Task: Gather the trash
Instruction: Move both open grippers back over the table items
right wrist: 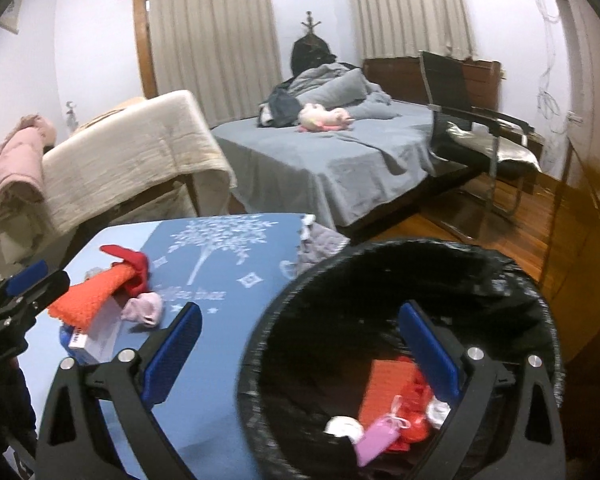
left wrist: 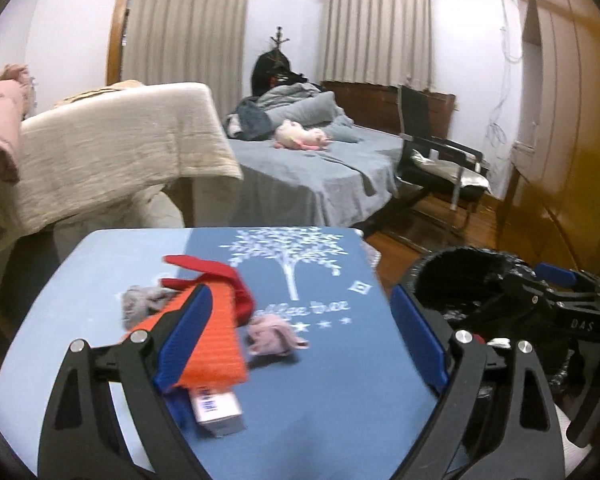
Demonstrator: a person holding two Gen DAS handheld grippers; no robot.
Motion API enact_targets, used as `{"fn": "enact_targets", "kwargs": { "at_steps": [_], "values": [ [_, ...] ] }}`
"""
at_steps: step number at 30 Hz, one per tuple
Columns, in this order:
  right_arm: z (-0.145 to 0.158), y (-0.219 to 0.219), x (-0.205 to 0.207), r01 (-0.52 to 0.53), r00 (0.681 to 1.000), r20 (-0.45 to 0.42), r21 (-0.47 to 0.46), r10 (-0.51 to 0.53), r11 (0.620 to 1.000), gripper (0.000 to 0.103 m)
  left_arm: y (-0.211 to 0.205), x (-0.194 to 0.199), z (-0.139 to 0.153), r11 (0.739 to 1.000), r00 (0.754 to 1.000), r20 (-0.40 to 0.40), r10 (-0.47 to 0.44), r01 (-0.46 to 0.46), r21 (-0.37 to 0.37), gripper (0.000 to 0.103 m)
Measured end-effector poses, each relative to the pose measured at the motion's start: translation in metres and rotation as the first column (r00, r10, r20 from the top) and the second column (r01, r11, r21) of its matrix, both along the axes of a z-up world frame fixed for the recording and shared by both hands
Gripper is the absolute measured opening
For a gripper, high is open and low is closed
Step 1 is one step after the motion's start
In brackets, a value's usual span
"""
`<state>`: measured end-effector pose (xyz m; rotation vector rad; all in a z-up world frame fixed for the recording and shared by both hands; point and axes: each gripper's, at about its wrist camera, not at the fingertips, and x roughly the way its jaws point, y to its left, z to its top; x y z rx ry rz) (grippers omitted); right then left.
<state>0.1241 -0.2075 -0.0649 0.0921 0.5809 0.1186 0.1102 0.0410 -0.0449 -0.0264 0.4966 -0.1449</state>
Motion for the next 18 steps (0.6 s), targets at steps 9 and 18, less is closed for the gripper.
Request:
{"fn": "enact_targets", "kwargs": {
  "at_steps": [9, 18],
  "values": [
    [-0.008, 0.05, 0.007, -0.087, 0.996, -0.005, -0.009, 0.087, 0.996, 0.097, 0.051, -0.011, -0.007, 0.994, 0.994, -0.006, 0.105, -0.105, 0.016, 0.088],
    [-0.026, 0.086, 0.013, -0.138, 0.99, -0.02, -0.019, 0.137, 0.99, 0.097, 0.091, -0.024, -0.026, 0.985, 0.985, -0.041, 0.168, -0.166, 0.049, 0.088]
  ]
}}
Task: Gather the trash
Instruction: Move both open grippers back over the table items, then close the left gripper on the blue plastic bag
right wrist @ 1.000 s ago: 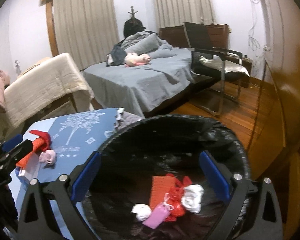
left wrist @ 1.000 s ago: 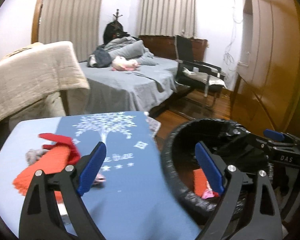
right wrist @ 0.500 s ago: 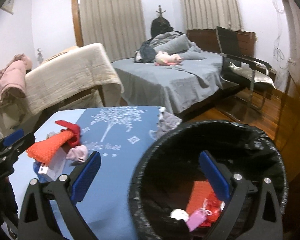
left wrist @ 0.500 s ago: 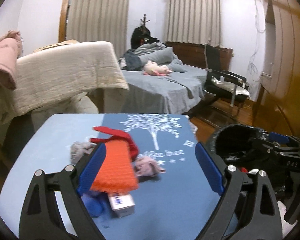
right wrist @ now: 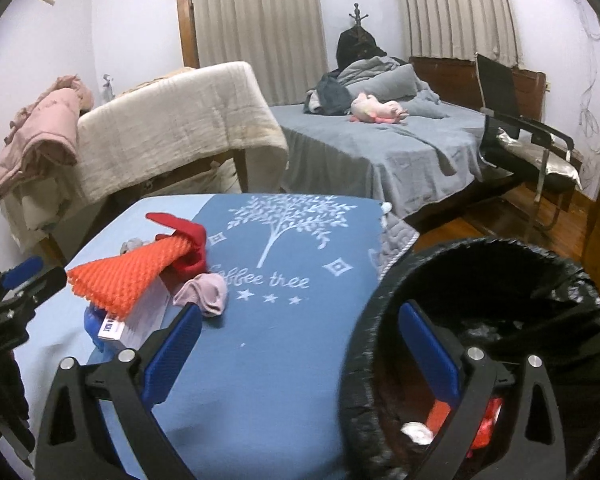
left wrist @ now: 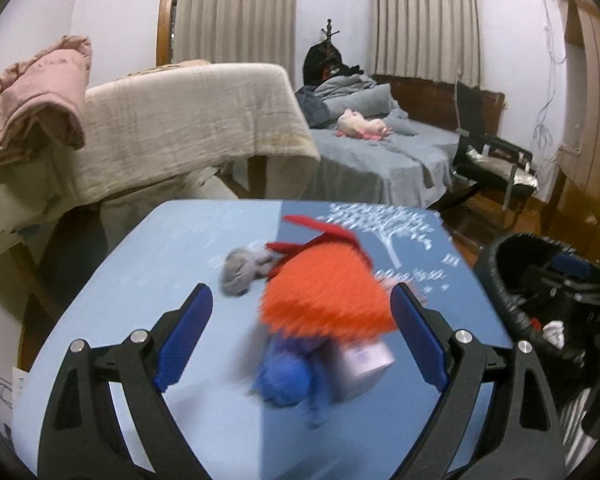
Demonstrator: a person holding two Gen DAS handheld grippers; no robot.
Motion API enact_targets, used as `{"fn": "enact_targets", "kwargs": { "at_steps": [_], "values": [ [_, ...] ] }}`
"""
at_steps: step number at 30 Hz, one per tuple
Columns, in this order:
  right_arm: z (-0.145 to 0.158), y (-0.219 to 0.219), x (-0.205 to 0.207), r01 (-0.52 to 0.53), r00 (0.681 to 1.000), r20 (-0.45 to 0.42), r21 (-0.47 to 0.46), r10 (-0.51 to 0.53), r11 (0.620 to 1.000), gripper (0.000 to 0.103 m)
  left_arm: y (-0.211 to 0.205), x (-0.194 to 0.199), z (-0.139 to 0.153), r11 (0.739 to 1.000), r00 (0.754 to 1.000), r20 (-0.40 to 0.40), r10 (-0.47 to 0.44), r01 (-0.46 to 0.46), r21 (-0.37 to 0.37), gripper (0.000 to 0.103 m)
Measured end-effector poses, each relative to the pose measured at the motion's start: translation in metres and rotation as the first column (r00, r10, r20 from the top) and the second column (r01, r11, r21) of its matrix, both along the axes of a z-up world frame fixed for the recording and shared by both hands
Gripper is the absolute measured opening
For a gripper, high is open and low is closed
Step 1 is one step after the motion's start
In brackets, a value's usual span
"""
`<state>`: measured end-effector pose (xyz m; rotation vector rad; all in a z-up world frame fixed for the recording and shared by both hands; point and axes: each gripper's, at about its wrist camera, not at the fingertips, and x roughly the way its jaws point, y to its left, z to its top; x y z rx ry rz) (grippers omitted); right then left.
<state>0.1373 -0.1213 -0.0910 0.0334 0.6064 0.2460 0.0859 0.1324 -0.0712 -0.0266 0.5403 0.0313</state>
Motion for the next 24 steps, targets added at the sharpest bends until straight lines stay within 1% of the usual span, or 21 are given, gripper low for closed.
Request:
{"fn": "enact_targets", "kwargs": {
  "at_steps": [6, 9, 14, 17, 20, 22, 24],
  "values": [
    [-0.014, 0.021, 0.003, -0.035, 0.999, -0.02, -0.015, 0.035, 0.999, 0.097, 0.025, -0.005, -0.028, 1.0, 0.998, -0.059, 0.025, -0.024, 0.019, 0.088],
    [-0.021, 0.029, 0.005, -0.048, 0.998, -0.031, -0.028, 0.047, 0.998, 0.097, 0.032, -0.002, -0.039, 1.0, 0.995, -0.092, 0.027, -0.026, 0.009, 0.088],
    [-0.034, 0.037, 0.009, -0.053, 0.997, -0.058, -0.04, 0.051, 0.998, 0.097, 0.033, 0.003, -0.05, 1.0, 0.993, -0.12, 0.005, -0.006, -0.011, 0.087],
    [-0.041, 0.042, 0.012, -0.061, 0.995, -0.078, -0.045, 0.057, 0.997, 0.097, 0.035, 0.008, -0.055, 0.999, 0.991, -0.136, -0.009, 0.005, -0.032, 0.083],
    [-0.046, 0.046, 0.013, -0.071, 0.994, -0.089, -0.048, 0.067, 0.996, 0.097, 0.036, 0.015, -0.06, 0.998, 0.987, -0.161, -0.02, 0.011, -0.054, 0.075],
    [-0.047, 0.048, 0.014, -0.079, 0.993, -0.092, -0.052, 0.074, 0.996, 0.097, 0.035, 0.019, -0.065, 0.997, 0.982, -0.188, -0.037, 0.024, -0.069, 0.067],
    [-0.049, 0.05, 0.015, -0.082, 0.992, -0.096, -0.054, 0.077, 0.995, 0.097, 0.034, 0.023, -0.068, 0.996, 0.977, -0.207, -0.051, 0.035, -0.079, 0.063]
  ]
}}
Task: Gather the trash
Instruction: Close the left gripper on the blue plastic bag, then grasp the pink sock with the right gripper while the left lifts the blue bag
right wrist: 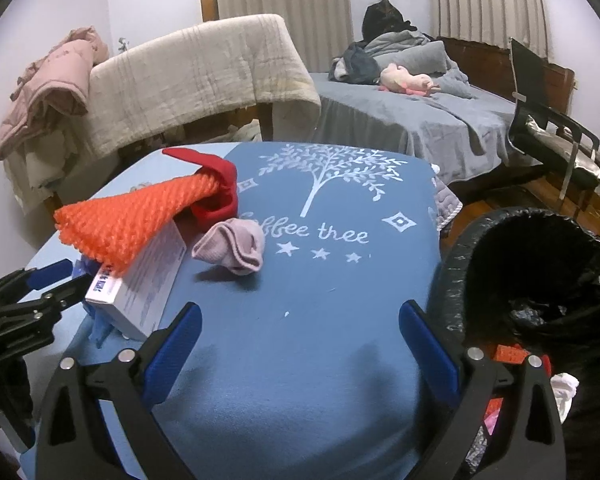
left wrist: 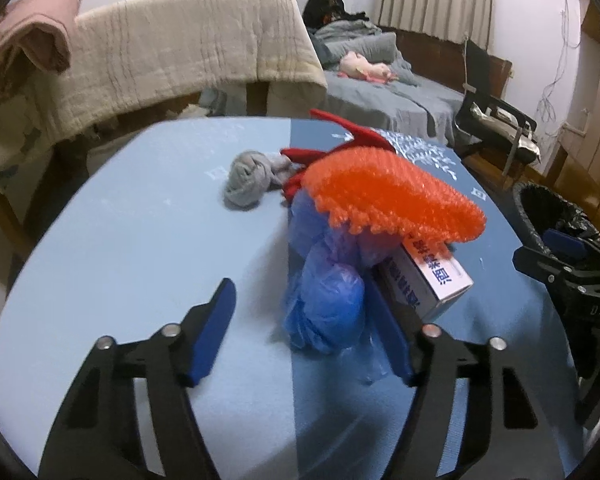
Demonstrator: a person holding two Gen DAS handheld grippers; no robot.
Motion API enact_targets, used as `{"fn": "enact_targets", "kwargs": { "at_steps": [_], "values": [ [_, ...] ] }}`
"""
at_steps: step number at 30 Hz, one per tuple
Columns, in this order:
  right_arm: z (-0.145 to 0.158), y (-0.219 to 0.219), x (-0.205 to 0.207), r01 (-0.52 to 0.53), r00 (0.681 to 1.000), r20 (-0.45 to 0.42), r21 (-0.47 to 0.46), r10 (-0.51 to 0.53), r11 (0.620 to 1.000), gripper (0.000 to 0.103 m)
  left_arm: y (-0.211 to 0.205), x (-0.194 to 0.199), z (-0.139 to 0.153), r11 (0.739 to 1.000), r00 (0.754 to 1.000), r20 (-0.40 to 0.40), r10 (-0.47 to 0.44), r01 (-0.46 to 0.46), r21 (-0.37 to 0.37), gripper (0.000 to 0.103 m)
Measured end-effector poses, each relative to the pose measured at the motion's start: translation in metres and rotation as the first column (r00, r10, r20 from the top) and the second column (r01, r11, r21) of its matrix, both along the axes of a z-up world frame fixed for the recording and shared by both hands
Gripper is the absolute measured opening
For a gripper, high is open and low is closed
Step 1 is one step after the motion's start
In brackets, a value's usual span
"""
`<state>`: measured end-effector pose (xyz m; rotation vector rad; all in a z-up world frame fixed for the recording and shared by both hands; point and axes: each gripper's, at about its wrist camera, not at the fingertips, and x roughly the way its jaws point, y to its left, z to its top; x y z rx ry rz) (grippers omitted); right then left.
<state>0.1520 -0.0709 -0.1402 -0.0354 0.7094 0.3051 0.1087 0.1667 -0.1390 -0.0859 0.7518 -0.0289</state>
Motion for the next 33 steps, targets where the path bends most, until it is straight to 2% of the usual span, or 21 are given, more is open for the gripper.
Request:
{"fn": "enact_targets", "kwargs": {
  "at_steps": [2, 5, 7, 15, 22, 27, 33],
  "values": [
    [-0.002, 0.001, 0.001, 0.0, 1.0, -0.007, 0.001, 0.0, 1.0, 0.097, -0.002, 0.003, -0.002, 1.0, 1.0, -0.012, -0.012, 0.011, -0.007, 0.059],
    [-0.002, 0.002, 0.003, 0.001, 1.0, -0.013, 0.003, -0.001, 1.0, 0.097, -0.004, 0.007, -0.006, 0.999, 0.999, -0.034, -0.039, 0.038, -0.021, 0.045],
    [-0.002, 0.003, 0.004, -0.002, 1.0, -0.013, 0.003, 0.002, 1.0, 0.097, -0.005, 0.01, -0.007, 0.998, 0.998, -0.041, -0.053, 0.051, -0.031, 0.03],
    [-0.002, 0.005, 0.006, -0.003, 1.0, -0.01, 0.006, 0.003, 1.0, 0.097, 0.001, 0.004, -0.003, 0.998, 1.0, -0.018, -0.018, 0.017, -0.065, 0.026],
    [0.002, 0.011, 0.016, -0.004, 1.0, -0.003, 0.009, 0.004, 1.0, 0.097, 0.019, -0.003, 0.005, 0.998, 0.998, 0.001, 0.055, -0.055, 0.003, 0.026],
    [0.003, 0.02, 0.026, -0.013, 1.0, 0.002, 0.009, 0.013, 1.0, 0.097, 0.036, 0.004, 0.009, 0.993, 0.993, 0.005, 0.114, -0.114, 0.002, 0.025],
    [0.001, 0.029, 0.042, -0.017, 1.0, -0.009, 0.015, 0.017, 1.0, 0.097, 0.044, 0.018, 0.012, 0.991, 0.991, 0.021, 0.133, -0.133, 0.005, 0.026]
  ]
}}
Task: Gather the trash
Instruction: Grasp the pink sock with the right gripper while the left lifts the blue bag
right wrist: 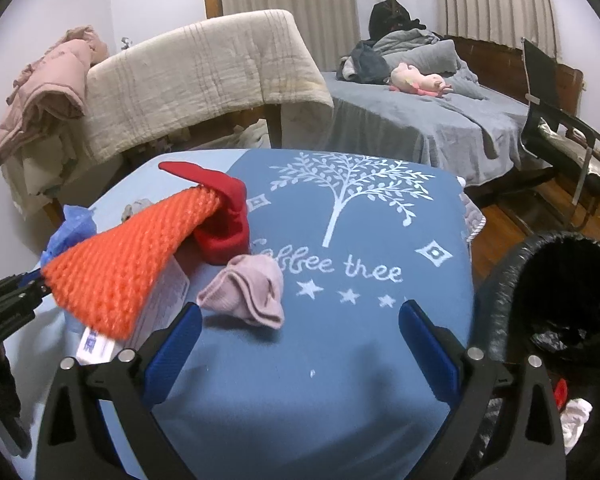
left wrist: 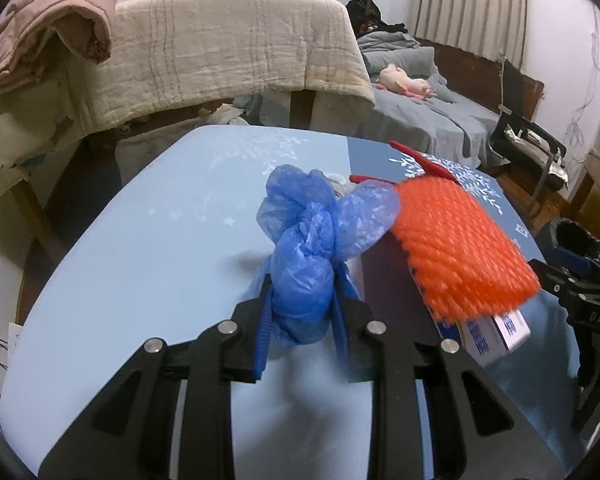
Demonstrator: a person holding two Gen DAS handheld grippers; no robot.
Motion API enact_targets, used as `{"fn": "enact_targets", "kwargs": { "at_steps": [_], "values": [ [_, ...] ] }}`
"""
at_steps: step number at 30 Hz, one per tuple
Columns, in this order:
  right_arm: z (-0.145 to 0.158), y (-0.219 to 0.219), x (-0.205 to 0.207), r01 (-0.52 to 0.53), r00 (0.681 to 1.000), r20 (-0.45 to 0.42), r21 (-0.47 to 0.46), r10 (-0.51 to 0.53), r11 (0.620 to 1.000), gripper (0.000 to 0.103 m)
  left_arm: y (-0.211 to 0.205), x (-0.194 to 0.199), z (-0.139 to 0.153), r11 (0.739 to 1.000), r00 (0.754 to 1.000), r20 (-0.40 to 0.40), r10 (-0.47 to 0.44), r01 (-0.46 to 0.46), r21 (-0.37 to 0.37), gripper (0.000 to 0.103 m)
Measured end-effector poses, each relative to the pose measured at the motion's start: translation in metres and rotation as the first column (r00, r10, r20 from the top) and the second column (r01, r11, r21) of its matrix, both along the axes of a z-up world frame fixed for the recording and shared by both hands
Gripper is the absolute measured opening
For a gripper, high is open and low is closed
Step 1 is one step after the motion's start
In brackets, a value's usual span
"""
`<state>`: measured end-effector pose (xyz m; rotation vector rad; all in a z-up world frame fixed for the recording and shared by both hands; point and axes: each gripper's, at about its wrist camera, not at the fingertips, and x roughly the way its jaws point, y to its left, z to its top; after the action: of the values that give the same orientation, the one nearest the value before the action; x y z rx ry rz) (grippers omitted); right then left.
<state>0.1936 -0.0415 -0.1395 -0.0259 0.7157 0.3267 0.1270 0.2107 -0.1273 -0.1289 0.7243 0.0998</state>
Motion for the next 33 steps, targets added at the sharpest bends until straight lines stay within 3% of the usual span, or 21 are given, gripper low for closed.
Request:
{"fn": "enact_targets", "kwargs": {
  "at_steps": [13, 17, 19, 21, 24, 33],
  "values": [
    [-0.009, 0.026, 0.022, -0.031, 0.999, -0.034, -0.004, 0.03, 1.0, 0.093, 0.003, 0.015, -0.007, 1.0, 1.0, -0.017, 0.009, -0.009, -0.003, 0.026],
    [-0.014, 0.031, 0.029, -0.047, 0.997, -0.066, -0.002, 0.047, 0.999, 0.08, 0.004, 0.015, -0.008, 1.0, 1.0, -0.017, 0.012, -0.012, -0.005, 0.026],
    [-0.016, 0.033, 0.03, -0.063, 0.995, -0.077, 0.002, 0.063, 0.998, 0.069, 0.004, 0.016, -0.007, 1.0, 1.0, -0.016, 0.014, -0.014, -0.004, 0.026],
    [-0.017, 0.036, 0.03, -0.092, 0.991, -0.091, 0.011, 0.093, 0.996, 0.049, 0.004, 0.016, -0.007, 1.0, 1.0, -0.015, 0.016, -0.016, -0.004, 0.026],
    [-0.017, 0.038, 0.027, -0.113, 0.989, -0.097, 0.018, 0.115, 0.993, 0.036, 0.004, 0.014, -0.003, 1.0, 1.0, -0.006, 0.017, -0.017, -0.003, 0.026],
    [-0.001, 0.026, 0.016, -0.12, 0.99, -0.064, 0.037, 0.122, 0.992, 0.033, -0.001, 0.007, 0.014, 1.0, 1.0, 0.027, 0.012, -0.013, 0.004, 0.026]
  ]
}}
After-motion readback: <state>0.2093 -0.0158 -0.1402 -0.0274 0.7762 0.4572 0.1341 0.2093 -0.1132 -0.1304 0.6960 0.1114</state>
